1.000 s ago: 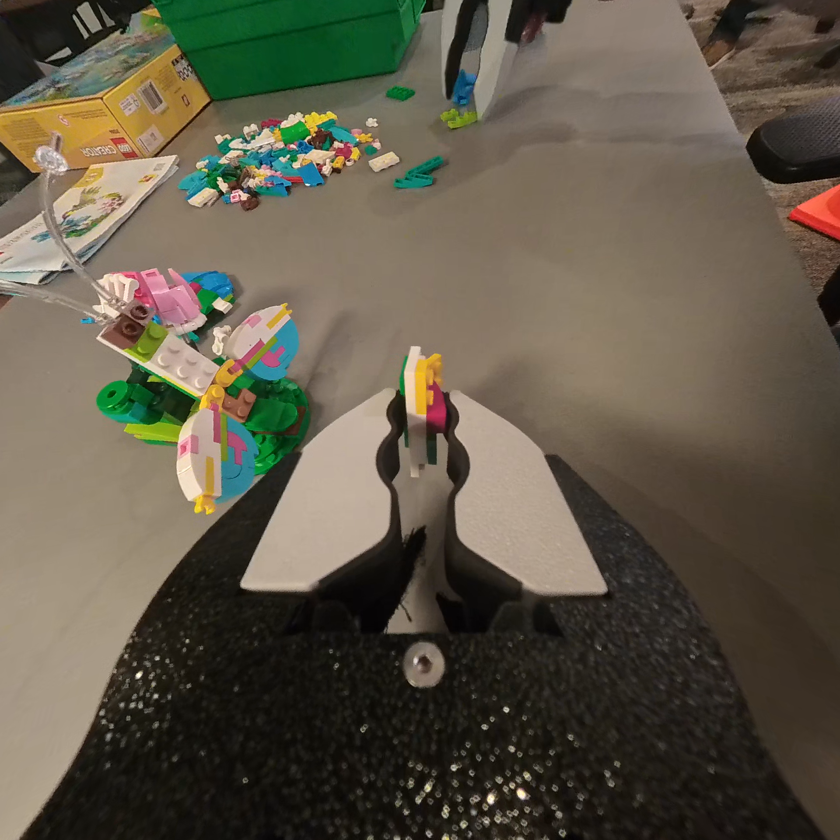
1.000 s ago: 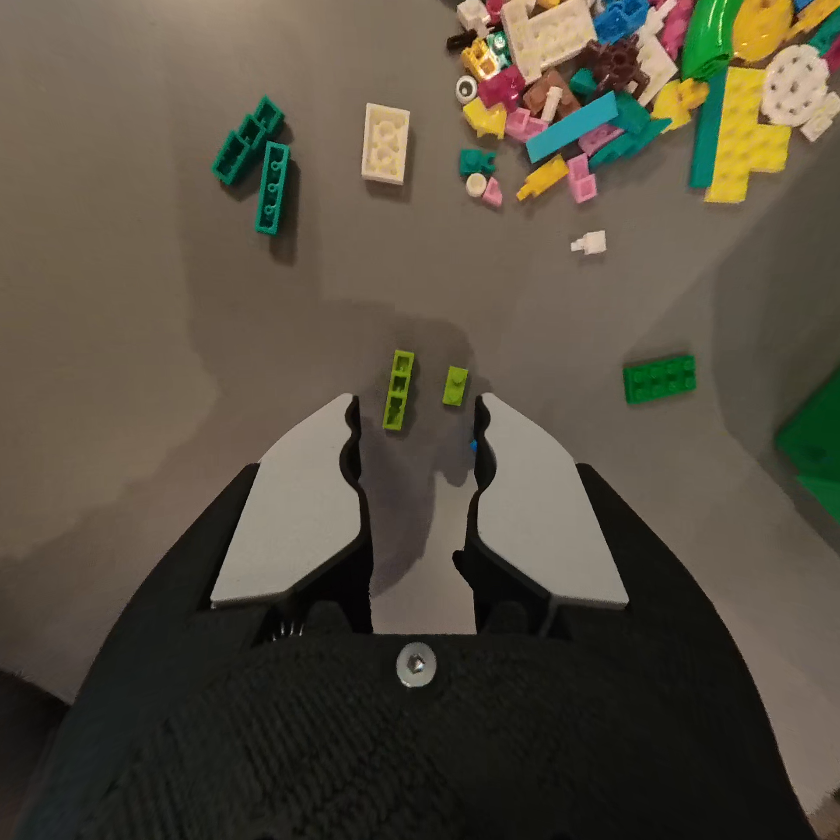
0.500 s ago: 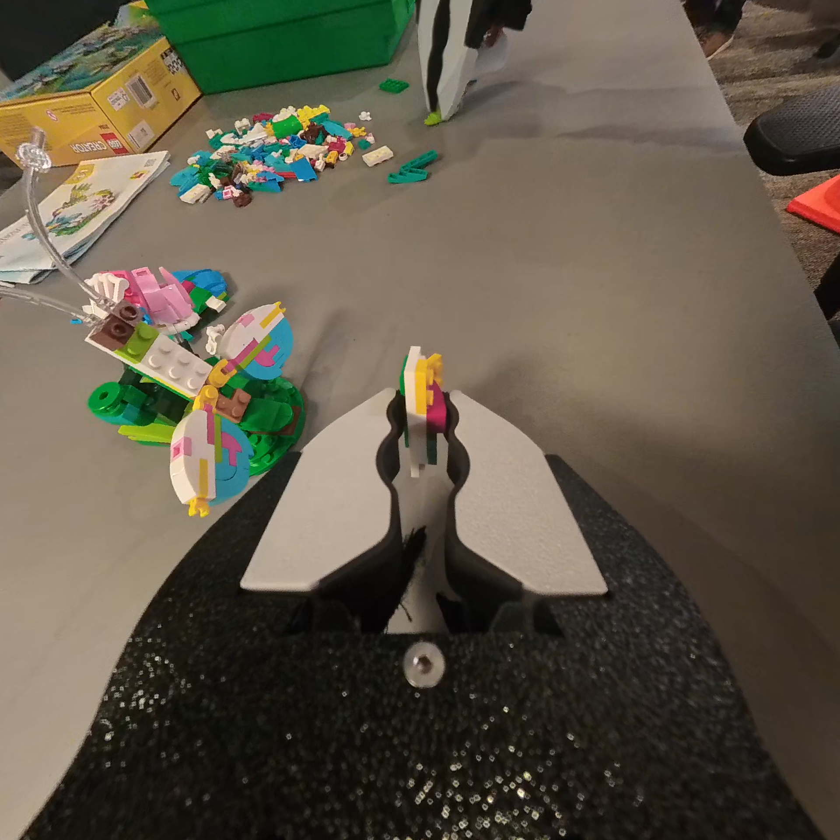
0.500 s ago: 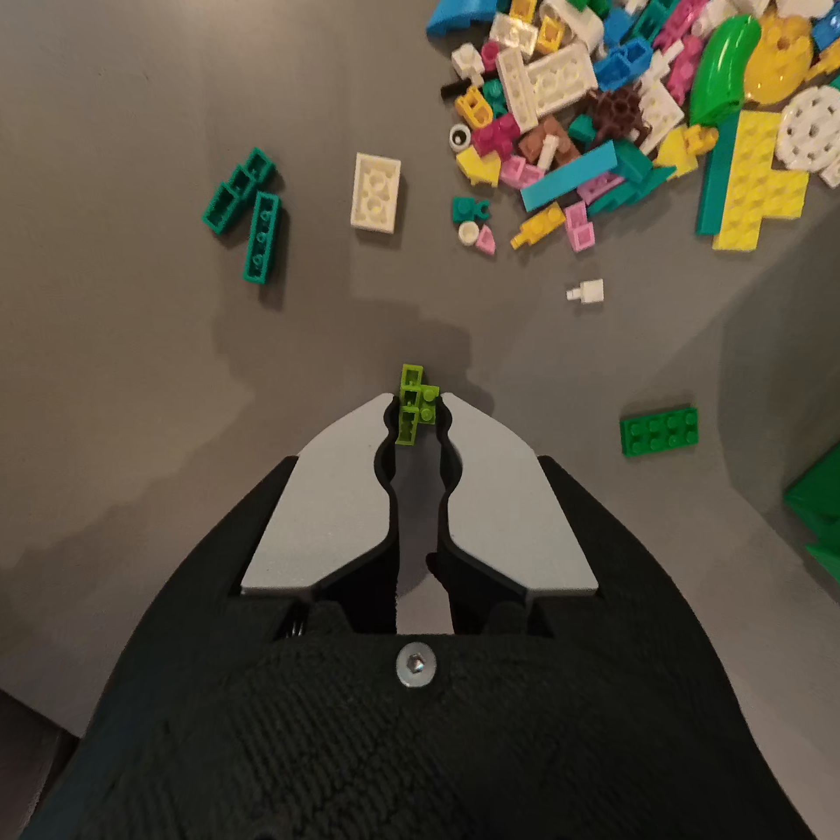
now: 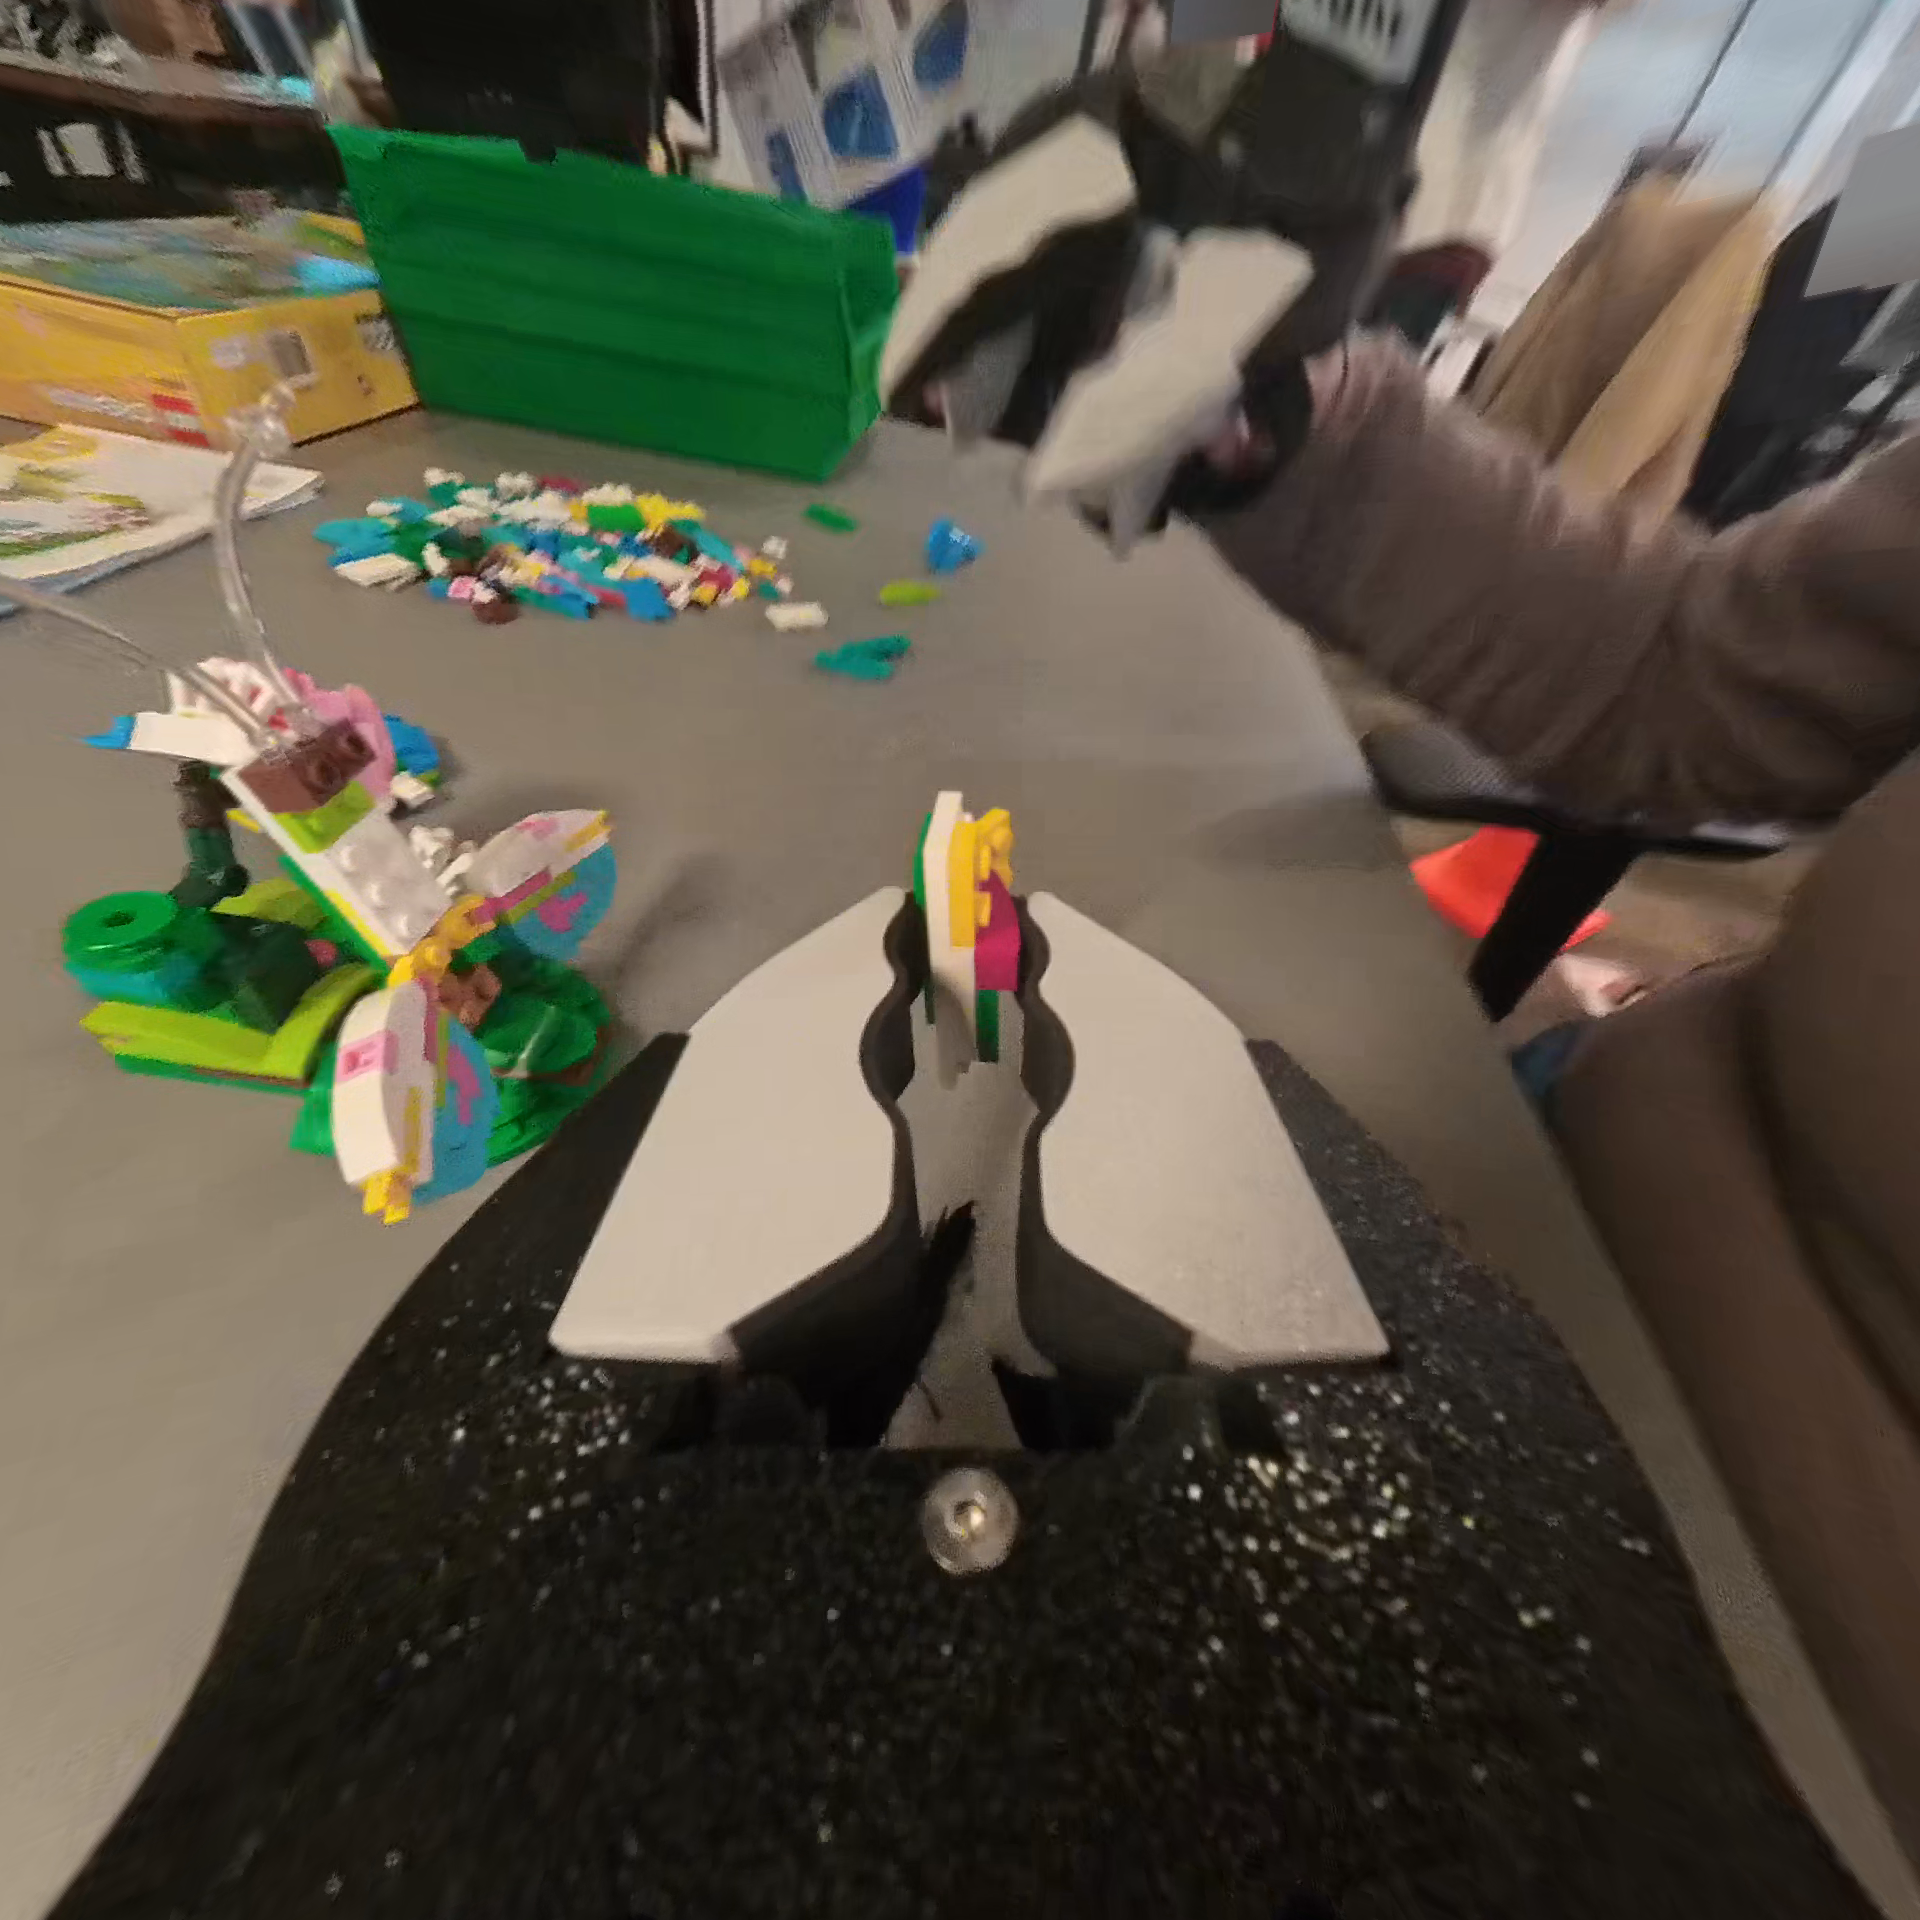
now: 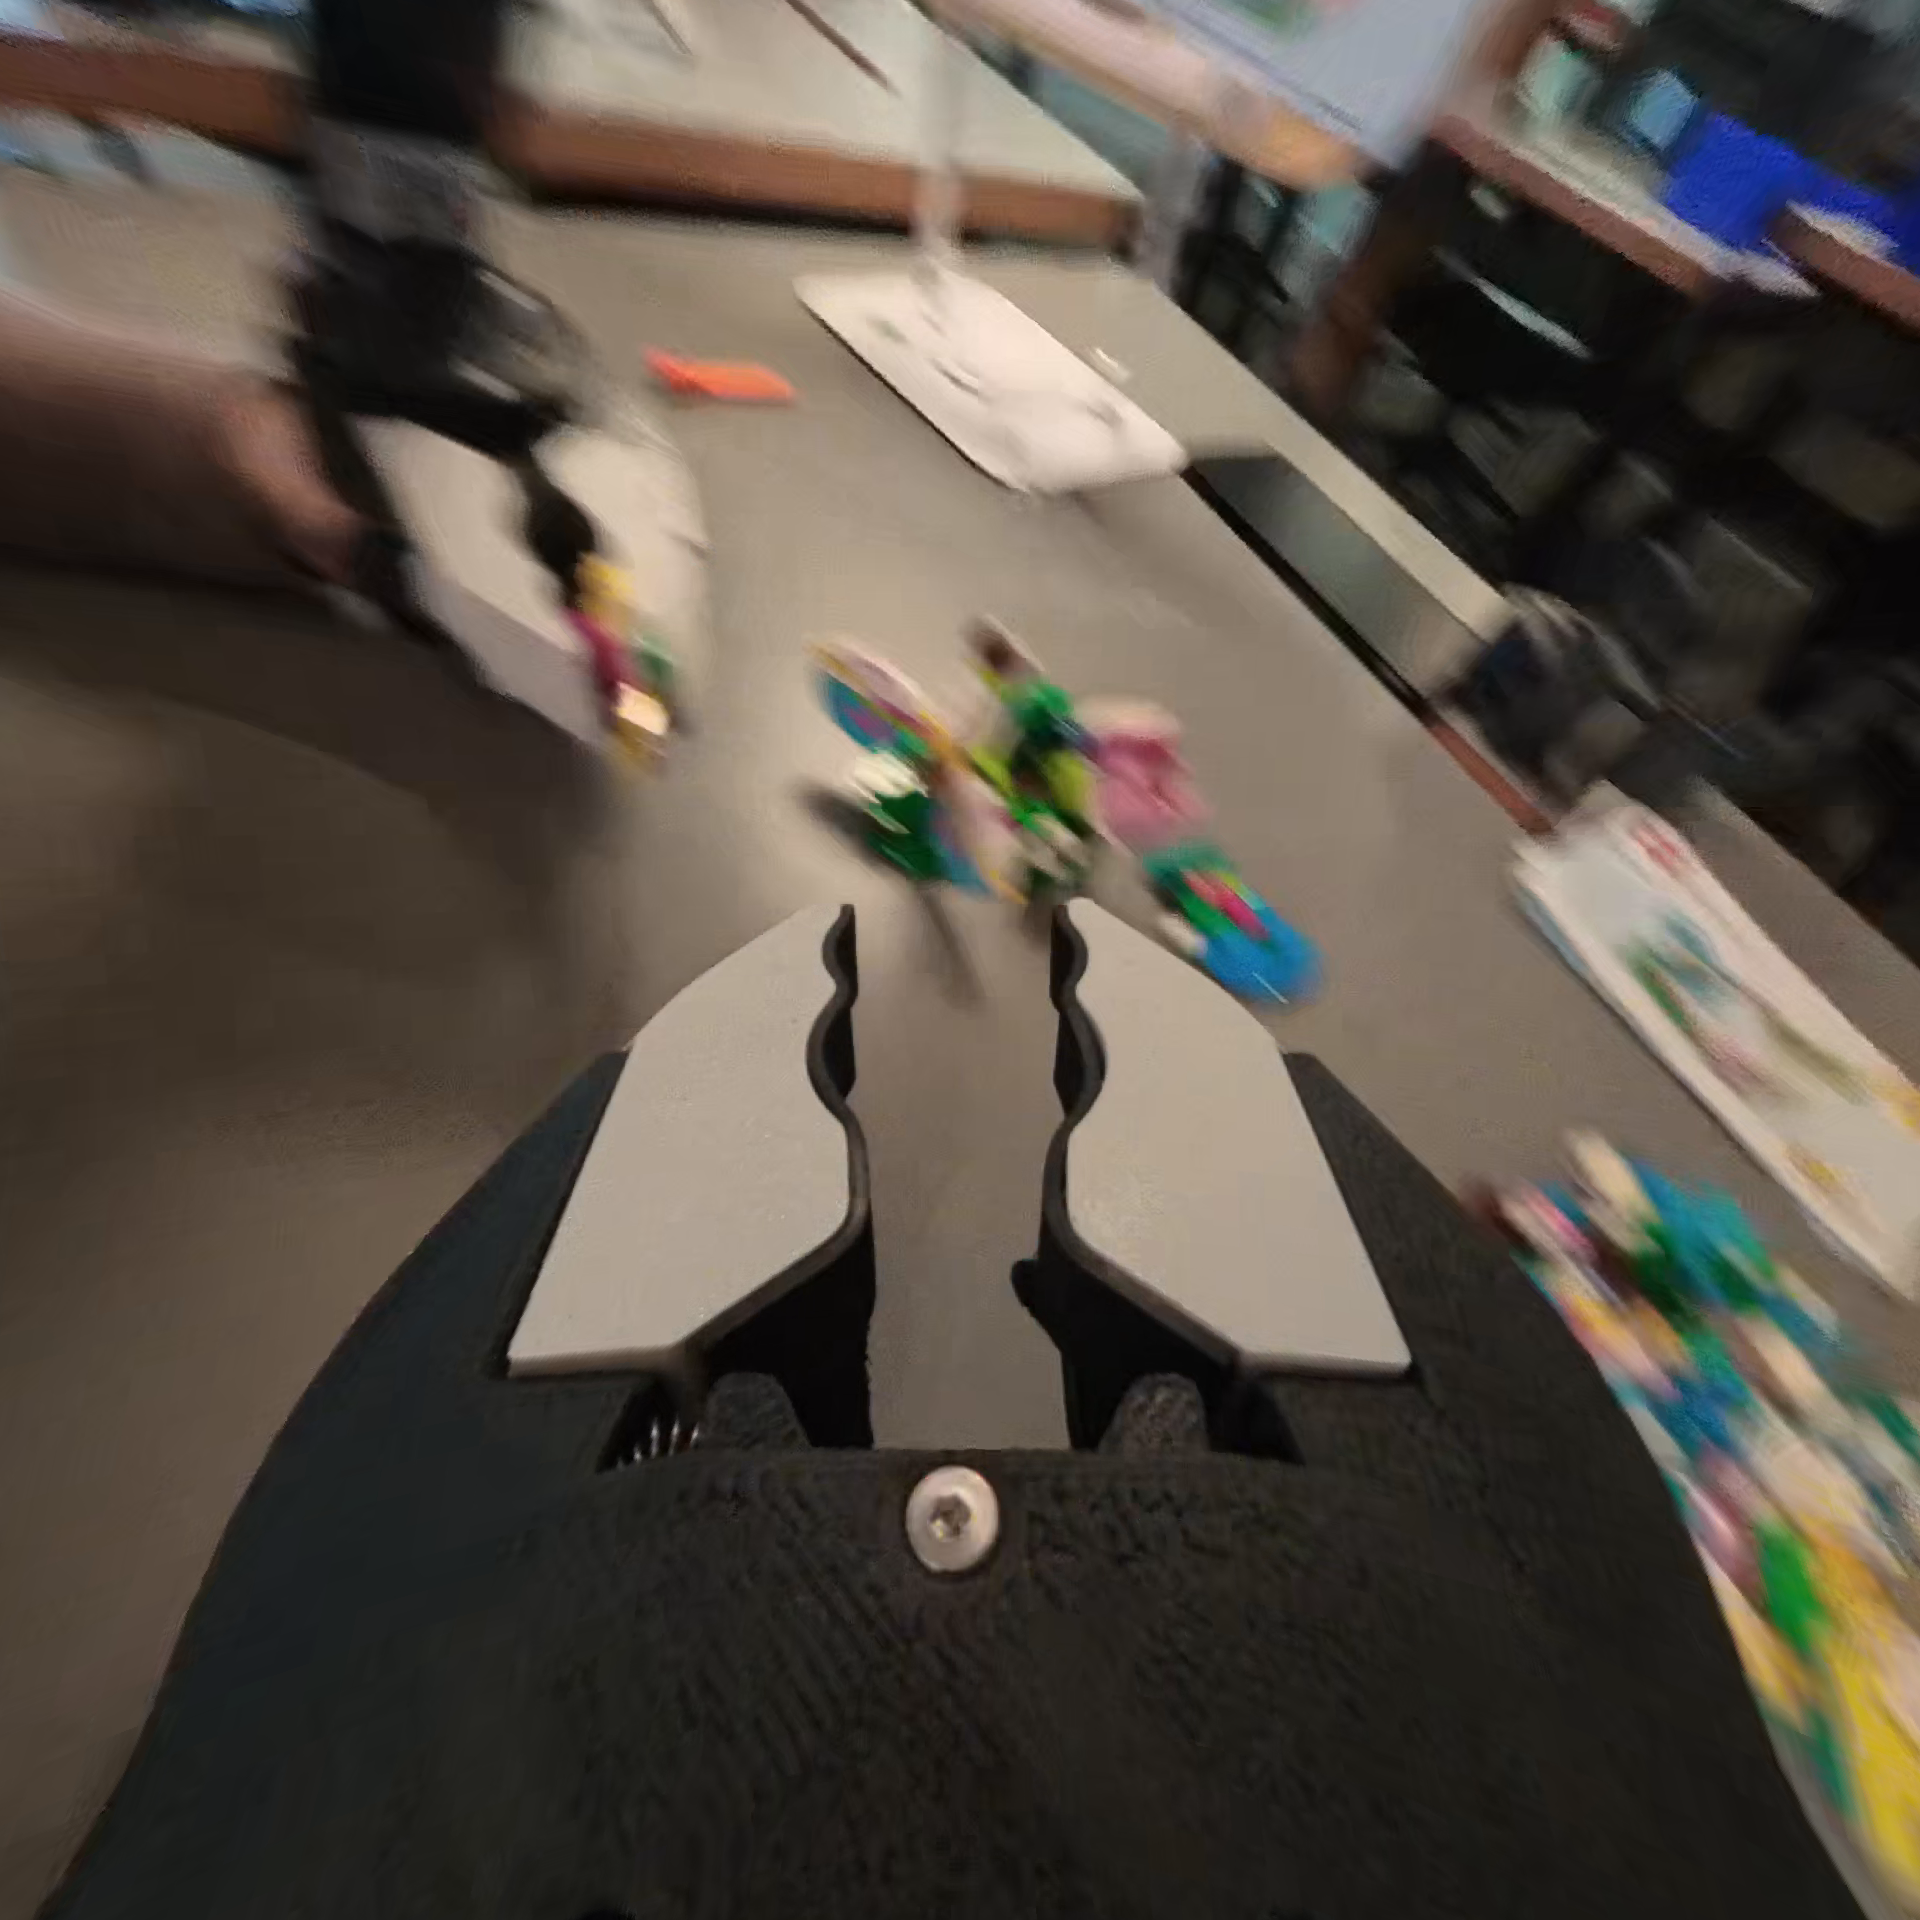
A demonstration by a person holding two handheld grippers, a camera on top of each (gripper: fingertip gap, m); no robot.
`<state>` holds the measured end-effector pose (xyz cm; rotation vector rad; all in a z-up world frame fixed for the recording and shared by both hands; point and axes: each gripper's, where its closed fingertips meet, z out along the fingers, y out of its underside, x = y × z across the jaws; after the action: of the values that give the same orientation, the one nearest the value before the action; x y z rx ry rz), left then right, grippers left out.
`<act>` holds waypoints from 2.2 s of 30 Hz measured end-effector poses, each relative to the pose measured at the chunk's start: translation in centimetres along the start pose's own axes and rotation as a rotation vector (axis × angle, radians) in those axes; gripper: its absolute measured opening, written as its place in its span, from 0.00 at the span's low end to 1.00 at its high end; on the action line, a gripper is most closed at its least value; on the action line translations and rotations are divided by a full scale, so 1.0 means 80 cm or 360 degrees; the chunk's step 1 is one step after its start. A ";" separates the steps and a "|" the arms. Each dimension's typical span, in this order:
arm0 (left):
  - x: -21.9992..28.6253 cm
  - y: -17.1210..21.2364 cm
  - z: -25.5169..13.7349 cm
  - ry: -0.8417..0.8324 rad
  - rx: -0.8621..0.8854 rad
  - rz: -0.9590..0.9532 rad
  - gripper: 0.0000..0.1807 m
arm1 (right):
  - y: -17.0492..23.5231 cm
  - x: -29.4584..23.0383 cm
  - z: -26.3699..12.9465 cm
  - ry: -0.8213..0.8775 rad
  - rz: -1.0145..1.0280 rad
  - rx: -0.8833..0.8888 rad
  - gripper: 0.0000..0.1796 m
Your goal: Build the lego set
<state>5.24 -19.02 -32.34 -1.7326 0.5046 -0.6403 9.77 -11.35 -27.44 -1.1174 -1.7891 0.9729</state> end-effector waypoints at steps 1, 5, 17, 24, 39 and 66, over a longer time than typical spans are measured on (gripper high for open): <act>0.002 -0.004 -0.002 0.0042 0.0039 -0.0038 0.09 | -0.012 -0.026 0.019 -0.0108 -0.0010 0.0054 0.19; 0.010 -0.016 -0.007 0.0126 0.0146 -0.0041 0.09 | -0.027 -0.083 0.073 -0.0444 0.0162 0.0163 0.19; 0.010 -0.025 -0.016 0.0134 0.0219 0.0011 0.09 | -0.036 -0.089 0.089 -0.0391 0.0283 0.0276 0.02; 0.007 -0.045 -0.022 -0.0050 0.0329 0.0173 0.09 | -0.053 -0.083 0.086 -0.0419 0.0632 0.0560 0.02; 0.045 -0.072 -0.041 0.0489 0.0630 -0.0091 0.09 | -0.089 -0.104 0.068 -0.1049 0.1322 0.0961 0.01; 0.015 -0.009 -0.002 0.0025 0.0004 0.0237 0.19 | -0.049 -0.083 0.086 -0.0553 0.0500 0.0463 0.02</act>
<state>6.07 -19.72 -31.40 -1.6711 0.6372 -0.5484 4.27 -20.12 -28.07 -1.1104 -1.6868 1.6435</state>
